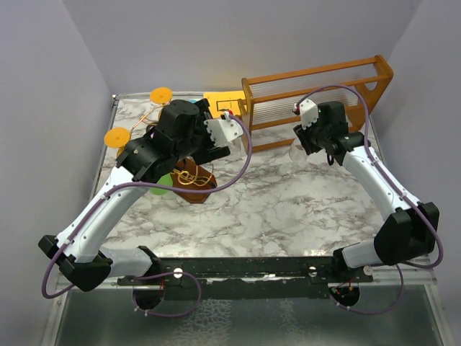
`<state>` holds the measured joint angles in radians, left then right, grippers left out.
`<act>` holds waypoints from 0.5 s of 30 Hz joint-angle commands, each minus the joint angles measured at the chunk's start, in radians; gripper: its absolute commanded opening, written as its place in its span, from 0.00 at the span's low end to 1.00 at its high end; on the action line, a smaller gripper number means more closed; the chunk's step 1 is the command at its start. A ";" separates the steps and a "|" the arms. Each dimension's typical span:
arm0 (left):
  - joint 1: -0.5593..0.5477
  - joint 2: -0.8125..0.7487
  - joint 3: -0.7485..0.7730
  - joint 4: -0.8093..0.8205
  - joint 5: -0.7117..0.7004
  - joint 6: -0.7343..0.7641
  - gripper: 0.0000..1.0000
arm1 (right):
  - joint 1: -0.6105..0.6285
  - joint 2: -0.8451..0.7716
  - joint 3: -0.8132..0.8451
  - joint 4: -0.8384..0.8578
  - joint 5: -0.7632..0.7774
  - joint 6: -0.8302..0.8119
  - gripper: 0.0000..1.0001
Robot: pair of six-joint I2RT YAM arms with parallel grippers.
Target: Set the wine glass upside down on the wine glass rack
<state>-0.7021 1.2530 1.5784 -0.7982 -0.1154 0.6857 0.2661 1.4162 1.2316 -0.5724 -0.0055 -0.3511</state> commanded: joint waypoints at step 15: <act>0.003 0.002 0.012 0.011 0.022 -0.007 0.99 | -0.008 0.104 0.078 -0.040 -0.038 -0.013 0.18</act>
<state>-0.7021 1.2537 1.5784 -0.7975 -0.1154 0.6861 0.2596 1.4952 1.2739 -0.5869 -0.0277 -0.3557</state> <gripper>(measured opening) 0.989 0.205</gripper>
